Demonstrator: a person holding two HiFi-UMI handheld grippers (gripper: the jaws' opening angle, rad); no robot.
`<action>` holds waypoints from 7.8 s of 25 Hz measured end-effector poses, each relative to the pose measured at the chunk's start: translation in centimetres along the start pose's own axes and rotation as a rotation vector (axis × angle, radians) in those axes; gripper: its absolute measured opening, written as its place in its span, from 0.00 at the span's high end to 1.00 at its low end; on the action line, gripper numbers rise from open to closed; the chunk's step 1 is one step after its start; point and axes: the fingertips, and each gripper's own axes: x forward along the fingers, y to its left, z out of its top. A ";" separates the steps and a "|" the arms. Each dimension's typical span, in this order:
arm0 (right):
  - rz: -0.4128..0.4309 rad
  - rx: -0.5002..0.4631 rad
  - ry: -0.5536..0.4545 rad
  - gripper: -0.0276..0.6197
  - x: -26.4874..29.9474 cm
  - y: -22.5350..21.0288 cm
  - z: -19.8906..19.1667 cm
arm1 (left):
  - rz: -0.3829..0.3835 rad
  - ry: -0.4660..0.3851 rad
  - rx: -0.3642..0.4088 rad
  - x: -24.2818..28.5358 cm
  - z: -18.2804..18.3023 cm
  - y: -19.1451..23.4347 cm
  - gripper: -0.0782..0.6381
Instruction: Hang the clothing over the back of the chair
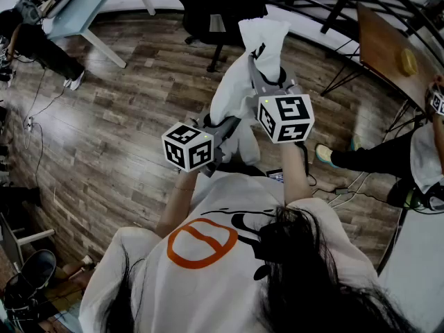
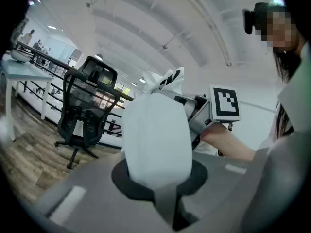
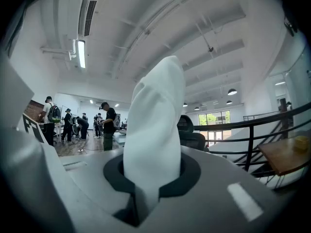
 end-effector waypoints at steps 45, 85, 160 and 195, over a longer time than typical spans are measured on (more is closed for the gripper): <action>0.071 0.048 0.025 0.84 1.7 0.9 -2.2 | 0.051 0.027 -0.005 -0.5 -1.4 1.6 0.67; 0.039 -0.100 -0.100 0.84 32.3 -5.0 11.4 | -0.219 -0.073 0.127 6.4 23.9 23.6 0.68; 0.949 -0.455 0.305 0.77 65.8 -20.3 12.0 | 0.175 -0.327 0.230 14.0 44.2 38.2 0.40; 1.226 -0.183 0.474 0.78 63.1 -16.9 5.0 | -0.201 0.512 0.618 29.8 53.5 51.9 0.42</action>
